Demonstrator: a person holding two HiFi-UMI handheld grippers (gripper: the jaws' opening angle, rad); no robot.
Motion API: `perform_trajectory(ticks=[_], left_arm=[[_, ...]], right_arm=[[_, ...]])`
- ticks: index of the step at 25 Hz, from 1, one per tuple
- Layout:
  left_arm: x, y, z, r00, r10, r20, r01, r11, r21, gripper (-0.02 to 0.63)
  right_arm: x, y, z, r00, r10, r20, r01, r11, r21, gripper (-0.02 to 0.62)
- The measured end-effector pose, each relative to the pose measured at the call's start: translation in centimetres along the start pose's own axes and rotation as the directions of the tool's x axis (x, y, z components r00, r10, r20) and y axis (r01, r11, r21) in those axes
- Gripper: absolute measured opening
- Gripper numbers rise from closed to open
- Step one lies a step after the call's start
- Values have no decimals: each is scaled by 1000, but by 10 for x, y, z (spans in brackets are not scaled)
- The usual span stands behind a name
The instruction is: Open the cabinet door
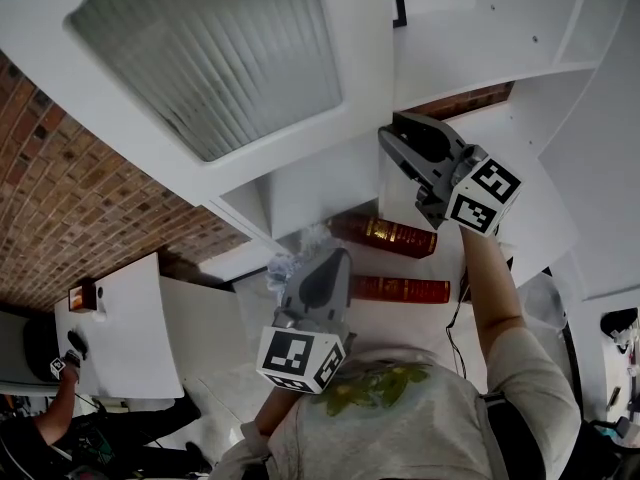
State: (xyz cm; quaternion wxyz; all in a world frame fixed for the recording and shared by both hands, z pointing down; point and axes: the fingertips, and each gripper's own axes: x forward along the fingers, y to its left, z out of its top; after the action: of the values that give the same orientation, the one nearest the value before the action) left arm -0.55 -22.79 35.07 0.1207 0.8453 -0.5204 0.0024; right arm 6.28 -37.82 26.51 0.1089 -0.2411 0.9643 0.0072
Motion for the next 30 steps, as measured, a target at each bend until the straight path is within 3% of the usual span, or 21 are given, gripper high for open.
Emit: perform_trajectory(ticks=[7, 14, 21, 30], left_arm=[[-3, 0, -1, 1000, 3, -4, -3, 1000, 0, 9], [-6, 0, -3, 1000, 0, -5, 0, 1000, 3, 9], [-8, -2, -3, 1000, -3, -3, 3, 1000, 5, 9], [-17, -7, 0, 1000, -30, -7, 30, 1000, 5, 10]], right_arm=[[0, 3, 2, 996, 89, -11, -89, 995, -43, 86], [-3, 1, 2, 995, 95, -4, -95, 994, -52, 86], [-11, 6, 3, 998, 64, -14, -65, 994, -93, 84], [-20, 21, 6, 998, -44, -42, 35, 980, -196, 78]])
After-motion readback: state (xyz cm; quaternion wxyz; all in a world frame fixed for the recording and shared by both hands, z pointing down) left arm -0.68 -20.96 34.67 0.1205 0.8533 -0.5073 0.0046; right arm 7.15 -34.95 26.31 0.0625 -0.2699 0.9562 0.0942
